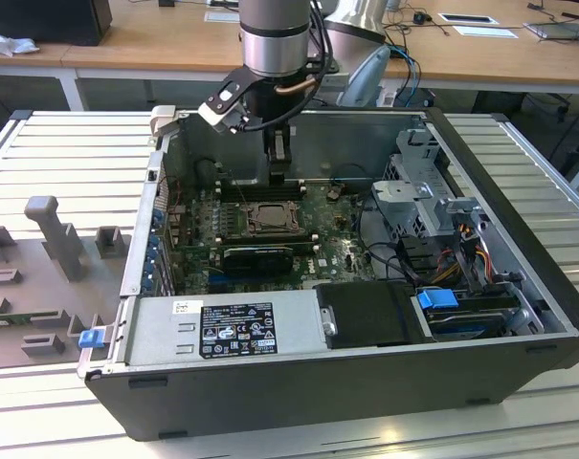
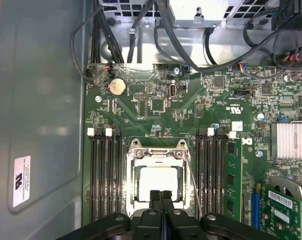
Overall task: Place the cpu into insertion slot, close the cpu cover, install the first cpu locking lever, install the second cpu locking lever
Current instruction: 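Install the first cpu locking lever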
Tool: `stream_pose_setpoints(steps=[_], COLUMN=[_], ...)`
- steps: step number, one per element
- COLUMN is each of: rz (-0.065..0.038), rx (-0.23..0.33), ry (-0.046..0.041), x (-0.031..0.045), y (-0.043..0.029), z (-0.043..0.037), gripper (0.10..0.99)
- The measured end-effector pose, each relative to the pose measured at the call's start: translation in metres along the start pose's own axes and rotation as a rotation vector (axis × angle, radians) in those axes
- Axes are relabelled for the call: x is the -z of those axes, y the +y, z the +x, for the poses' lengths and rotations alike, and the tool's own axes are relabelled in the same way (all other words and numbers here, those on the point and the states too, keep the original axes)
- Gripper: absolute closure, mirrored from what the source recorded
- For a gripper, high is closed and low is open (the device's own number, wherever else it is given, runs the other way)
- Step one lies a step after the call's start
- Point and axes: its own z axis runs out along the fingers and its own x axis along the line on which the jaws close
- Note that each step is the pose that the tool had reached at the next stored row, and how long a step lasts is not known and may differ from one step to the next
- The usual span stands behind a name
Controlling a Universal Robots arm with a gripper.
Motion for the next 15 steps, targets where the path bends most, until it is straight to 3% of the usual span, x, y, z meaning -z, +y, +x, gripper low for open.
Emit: stream_pose_setpoints(steps=[10, 15], rz=[0.001, 0.002], rx=[0.111, 0.194], ry=[0.0060, 0.0109], x=[-0.0010, -0.0009], y=[-0.0001, -0.0001], z=[0.0000, 0.0000], gripper=[0.980, 0.980])
